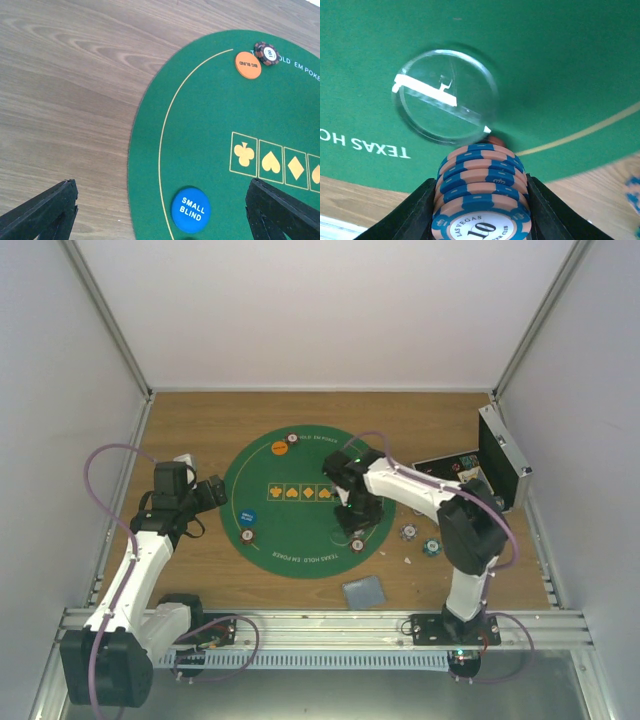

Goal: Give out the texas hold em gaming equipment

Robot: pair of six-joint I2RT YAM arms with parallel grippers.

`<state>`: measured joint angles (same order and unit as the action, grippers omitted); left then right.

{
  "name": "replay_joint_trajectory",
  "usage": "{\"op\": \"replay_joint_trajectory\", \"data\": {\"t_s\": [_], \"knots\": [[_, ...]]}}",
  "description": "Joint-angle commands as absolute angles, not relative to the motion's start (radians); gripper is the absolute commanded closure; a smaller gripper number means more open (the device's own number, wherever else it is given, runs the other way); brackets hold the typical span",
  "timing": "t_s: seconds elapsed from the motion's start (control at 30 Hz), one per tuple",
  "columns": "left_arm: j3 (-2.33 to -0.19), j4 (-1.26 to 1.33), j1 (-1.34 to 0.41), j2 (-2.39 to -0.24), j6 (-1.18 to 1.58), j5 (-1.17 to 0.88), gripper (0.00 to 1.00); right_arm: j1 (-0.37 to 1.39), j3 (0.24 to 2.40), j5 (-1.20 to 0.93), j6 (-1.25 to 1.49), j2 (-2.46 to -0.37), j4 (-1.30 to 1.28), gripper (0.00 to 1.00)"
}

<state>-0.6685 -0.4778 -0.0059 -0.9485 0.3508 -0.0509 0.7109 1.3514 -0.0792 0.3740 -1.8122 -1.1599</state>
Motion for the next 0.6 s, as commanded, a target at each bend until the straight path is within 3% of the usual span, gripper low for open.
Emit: {"op": "replay_joint_trajectory", "data": {"t_s": [0.0,0.57], "knots": [[-0.650,-0.435,-0.011,-0.945,0.345,-0.068,0.07,0.793,1.410,-0.104,0.348,-1.888,-1.127,0.65],[-0.650,-0.436,-0.021,-0.957,0.342,-0.077,0.07,0.911,1.360,-0.128,0.368,-1.972,-1.094,0.65]]}}
